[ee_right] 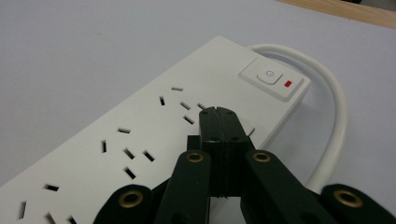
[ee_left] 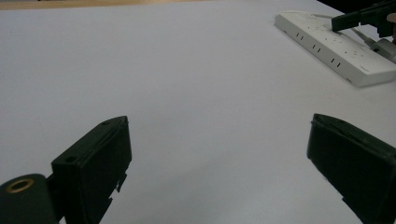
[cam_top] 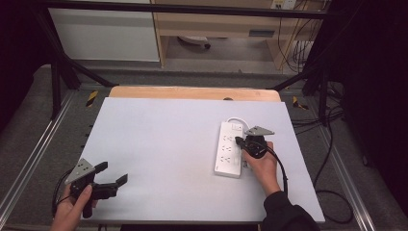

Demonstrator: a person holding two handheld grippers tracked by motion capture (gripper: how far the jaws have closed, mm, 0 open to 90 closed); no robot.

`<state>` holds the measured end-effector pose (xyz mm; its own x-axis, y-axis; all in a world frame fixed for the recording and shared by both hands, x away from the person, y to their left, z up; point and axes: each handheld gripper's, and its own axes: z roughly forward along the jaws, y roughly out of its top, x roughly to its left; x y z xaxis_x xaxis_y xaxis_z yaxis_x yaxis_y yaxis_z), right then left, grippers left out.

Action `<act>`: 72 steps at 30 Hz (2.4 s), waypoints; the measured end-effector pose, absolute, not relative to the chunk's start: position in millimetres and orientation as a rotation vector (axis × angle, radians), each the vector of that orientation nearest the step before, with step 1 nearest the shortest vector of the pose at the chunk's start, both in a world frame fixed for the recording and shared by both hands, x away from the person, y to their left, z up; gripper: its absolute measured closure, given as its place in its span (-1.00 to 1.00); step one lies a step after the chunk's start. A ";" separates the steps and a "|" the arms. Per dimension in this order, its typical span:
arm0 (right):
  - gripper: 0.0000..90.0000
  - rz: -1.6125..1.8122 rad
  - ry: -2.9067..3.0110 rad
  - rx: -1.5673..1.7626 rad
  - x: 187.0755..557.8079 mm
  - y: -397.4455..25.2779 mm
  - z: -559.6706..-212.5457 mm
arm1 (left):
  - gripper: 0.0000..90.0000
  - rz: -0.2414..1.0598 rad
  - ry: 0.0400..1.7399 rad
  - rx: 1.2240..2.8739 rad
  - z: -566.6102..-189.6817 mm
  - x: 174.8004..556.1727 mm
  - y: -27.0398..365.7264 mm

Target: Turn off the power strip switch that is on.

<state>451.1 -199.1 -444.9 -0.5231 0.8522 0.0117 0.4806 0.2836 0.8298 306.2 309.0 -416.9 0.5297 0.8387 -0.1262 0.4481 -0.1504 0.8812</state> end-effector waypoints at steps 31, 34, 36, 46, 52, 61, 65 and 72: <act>0.97 1.198 2.064 1.201 445.2 -198.9 -438.5 | -0.86 0.498 1.071 1.780 -416.6 306.1 309.2; 0.88 1.200 2.053 1.195 442.1 -199.2 -434.6 | -0.86 0.500 1.070 1.776 -416.3 305.9 309.3; 0.79 1.202 2.047 1.193 440.6 -200.1 -432.8 | -0.86 0.497 1.072 1.777 -416.4 306.0 309.3; 0.30 1.225 2.007 1.223 436.2 -206.1 -423.6 | -0.86 0.498 1.071 1.781 -416.5 306.1 309.3; -0.18 1.235 1.992 1.243 435.1 -208.2 -419.4 | -0.86 0.499 1.072 1.781 -416.5 306.0 309.3; -0.79 1.232 1.979 1.283 432.7 -211.0 -415.5 | -0.86 0.497 1.074 1.781 -416.6 306.1 309.4; -0.91 1.239 1.965 1.277 429.8 -213.0 -410.9 | -0.86 0.498 1.073 1.781 -416.6 306.0 309.2; -0.89 1.234 1.940 1.223 418.7 -219.2 -400.7 | -0.86 0.496 1.075 1.783 -416.6 306.1 309.2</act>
